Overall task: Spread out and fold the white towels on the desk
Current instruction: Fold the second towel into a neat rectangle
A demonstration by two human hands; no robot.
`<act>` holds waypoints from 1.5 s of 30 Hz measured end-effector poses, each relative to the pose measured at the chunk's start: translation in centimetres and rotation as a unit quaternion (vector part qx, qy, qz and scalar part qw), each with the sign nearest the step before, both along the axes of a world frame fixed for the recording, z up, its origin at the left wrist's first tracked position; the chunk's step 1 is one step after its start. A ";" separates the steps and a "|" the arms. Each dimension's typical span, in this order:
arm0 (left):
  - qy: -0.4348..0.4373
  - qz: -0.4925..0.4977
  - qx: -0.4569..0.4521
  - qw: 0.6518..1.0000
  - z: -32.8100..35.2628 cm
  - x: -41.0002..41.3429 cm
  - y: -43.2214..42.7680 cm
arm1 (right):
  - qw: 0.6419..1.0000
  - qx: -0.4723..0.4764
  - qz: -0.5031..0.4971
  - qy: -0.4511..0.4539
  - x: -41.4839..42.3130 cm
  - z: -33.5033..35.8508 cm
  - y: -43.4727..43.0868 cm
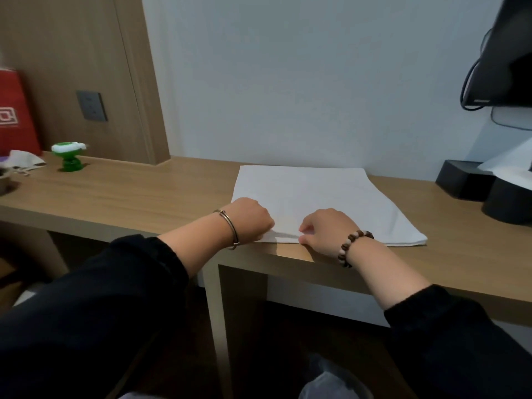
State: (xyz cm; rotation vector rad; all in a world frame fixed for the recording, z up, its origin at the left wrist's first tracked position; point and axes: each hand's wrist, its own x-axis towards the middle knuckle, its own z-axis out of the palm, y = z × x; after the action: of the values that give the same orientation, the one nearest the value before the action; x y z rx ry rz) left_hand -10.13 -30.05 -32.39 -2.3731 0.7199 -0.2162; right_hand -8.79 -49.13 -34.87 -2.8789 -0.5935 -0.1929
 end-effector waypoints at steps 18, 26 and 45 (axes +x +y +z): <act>-0.018 0.008 -0.210 0.978 -3.5 -2.0 2.3 | 0.984 -0.095 0.064 -0.140 -0.6 -0.4 -0.5; -0.006 0.015 -0.222 0.975 -3.4 -2.3 2.4 | 0.983 -0.090 0.097 -0.128 -1.3 -1.5 -1.4; 0.019 0.005 -0.416 0.909 -3.7 -2.8 3.1 | 0.993 -0.043 0.095 -0.054 -1.6 -0.1 -1.4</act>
State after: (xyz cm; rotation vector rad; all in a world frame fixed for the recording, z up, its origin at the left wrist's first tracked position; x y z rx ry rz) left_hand -12.94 -27.00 -36.12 -3.1908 0.7201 -0.5659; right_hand -10.40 -50.53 -34.94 -2.8842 -0.9109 -0.3026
